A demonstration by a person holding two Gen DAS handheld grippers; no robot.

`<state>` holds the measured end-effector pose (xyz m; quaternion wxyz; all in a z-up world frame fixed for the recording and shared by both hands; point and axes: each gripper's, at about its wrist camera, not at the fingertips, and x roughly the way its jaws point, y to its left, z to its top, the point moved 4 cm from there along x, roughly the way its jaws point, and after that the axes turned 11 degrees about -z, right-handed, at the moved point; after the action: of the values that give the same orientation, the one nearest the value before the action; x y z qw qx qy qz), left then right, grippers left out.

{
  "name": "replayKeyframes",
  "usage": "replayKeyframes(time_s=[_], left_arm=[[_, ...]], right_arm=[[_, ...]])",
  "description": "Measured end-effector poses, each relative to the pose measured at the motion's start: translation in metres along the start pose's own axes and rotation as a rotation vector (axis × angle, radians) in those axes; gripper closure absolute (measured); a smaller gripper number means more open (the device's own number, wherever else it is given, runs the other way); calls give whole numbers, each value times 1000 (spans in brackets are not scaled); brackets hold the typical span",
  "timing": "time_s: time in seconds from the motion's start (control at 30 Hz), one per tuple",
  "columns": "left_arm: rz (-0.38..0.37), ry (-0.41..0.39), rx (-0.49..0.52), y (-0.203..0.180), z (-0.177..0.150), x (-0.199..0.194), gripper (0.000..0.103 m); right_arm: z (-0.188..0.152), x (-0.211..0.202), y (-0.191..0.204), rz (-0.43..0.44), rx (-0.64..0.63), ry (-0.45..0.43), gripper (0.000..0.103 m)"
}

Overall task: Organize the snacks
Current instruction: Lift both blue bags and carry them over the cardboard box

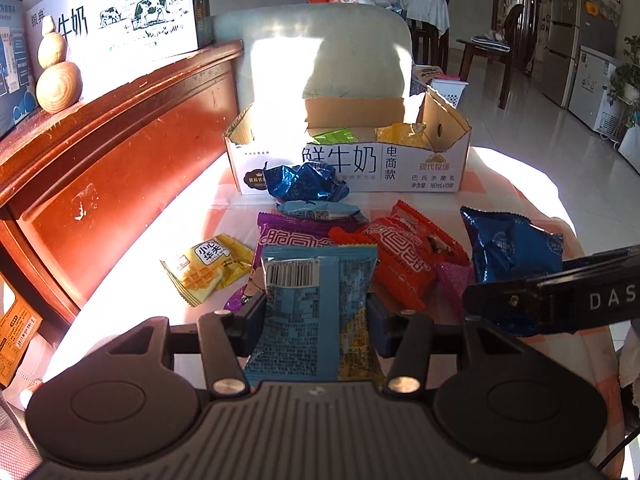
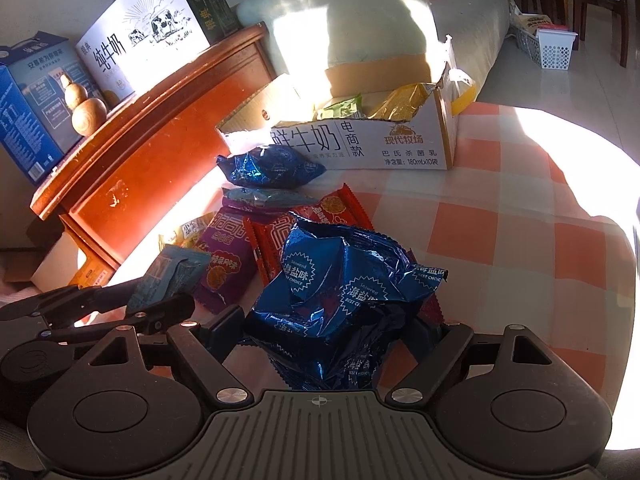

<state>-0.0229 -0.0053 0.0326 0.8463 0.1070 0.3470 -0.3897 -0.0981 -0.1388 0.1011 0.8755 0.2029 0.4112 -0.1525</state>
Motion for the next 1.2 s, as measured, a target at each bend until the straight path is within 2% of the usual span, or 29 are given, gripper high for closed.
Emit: replayKeyframes(time_s=[0.47,0.73,1.2], left_arm=[[39,-103,91,-1,50,-6,52],[90,-148,160,9,83,5,52],[90,-183,96,28,127,42,51]], right_arm=[[24,-19,9,12,-83,-89,19],[60,-28,6,7,-119,-186,19],[109,-6,2,-18,-99,-256,19]])
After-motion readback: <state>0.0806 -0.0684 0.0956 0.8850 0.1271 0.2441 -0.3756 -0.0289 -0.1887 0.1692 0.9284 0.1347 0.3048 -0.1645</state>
